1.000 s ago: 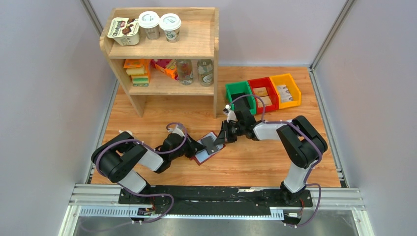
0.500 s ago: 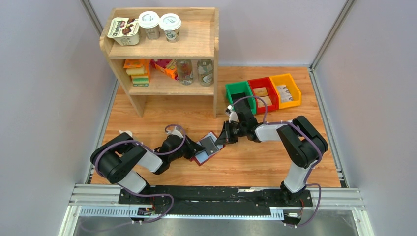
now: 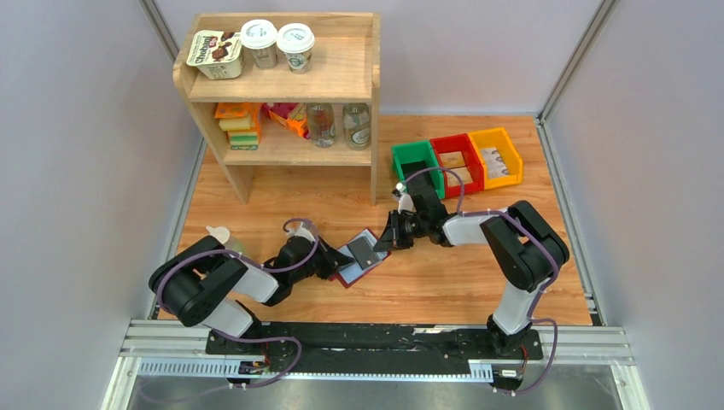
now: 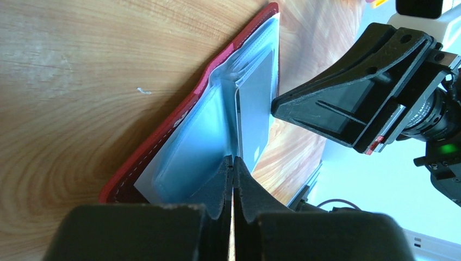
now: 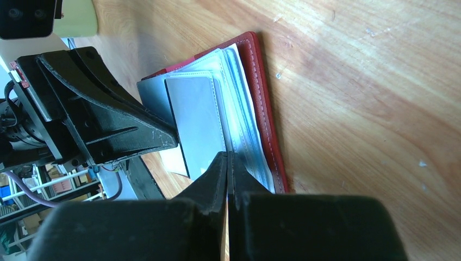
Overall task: Take the credit cards out of the card holder
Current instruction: Remove the credit card from the card holder.
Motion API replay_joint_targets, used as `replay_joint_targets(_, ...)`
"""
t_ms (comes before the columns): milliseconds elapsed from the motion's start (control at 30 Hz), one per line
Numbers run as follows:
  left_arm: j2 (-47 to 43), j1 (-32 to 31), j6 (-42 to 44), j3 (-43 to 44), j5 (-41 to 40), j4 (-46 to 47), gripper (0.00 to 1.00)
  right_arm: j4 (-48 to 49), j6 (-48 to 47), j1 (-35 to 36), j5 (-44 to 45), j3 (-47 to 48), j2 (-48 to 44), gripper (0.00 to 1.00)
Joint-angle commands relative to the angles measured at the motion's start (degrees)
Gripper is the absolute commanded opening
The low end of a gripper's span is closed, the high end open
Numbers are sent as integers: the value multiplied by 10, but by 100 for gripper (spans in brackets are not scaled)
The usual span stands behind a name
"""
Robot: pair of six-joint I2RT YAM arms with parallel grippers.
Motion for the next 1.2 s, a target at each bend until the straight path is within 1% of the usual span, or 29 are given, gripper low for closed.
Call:
replay_joint_targets(0, -18, 2, 14, -5, -9, -9, 0, -68, -31, -3, 78, -13, 36, 0)
replay_joint_targets(100, -21, 2, 20, -3, -7, -8, 0, -67, -31, -3, 76, -12, 34, 0)
replay_joint_targets(167, -20, 2, 29, 2, -2, -1, 16, -67, -31, -3, 75, -11, 31, 0)
replay_joint_targets(233, -18, 2, 35, 8, 0, 3, 25, -68, -31, -3, 76, -10, 29, 0)
replay_joint_targets(267, -16, 2, 37, 8, 0, 4, 27, -68, -31, -3, 74, -11, 28, 0)
replay_joint_targets(300, -14, 2, 38, 9, -3, 12, 29, -68, -31, -3, 74, -10, 29, 0)
replay_joint_targets(433, 7, 2, 40, 16, -2, 35, 31, -68, -31, -3, 74, -12, 27, 0)
replay_joint_targets(500, 23, 2, 44, 24, 4, 45, 31, -68, -31, -3, 74, -13, 26, 0)
replay_joint_targets(633, 68, 3, 32, 30, 9, 96, 31, -68, -31, -3, 74, -14, 25, 0)
replay_joint_targets(700, 80, 2, 24, 28, 15, 117, 29, -68, -31, -3, 75, -15, 24, 0)
replay_joint_targets(733, 80, 2, 21, 23, 14, 126, 25, -68, -31, -3, 76, -15, 23, 0)
replay_joint_targets(800, 67, 2, 16, 9, 8, 132, 20, -68, -31, -4, 77, -17, 22, 0)
replay_joint_targets(833, 61, 2, 16, 3, 5, 131, 19, -68, -31, -3, 77, -18, 22, 0)
replay_joint_targets(967, 15, 2, 14, -10, -2, 109, 13, -67, -31, -3, 78, -20, 23, 0)
replay_joint_targets(1000, 1, 2, 12, -10, -5, 102, 10, -67, -31, -3, 78, -19, 24, 0)
replay_joint_targets(1067, -15, 2, 11, -11, -5, 99, 7, -68, -31, -3, 78, -19, 25, 0)
replay_joint_targets(1167, -38, 2, 16, -4, -1, 94, 6, -69, -31, -4, 78, -19, 24, 0)
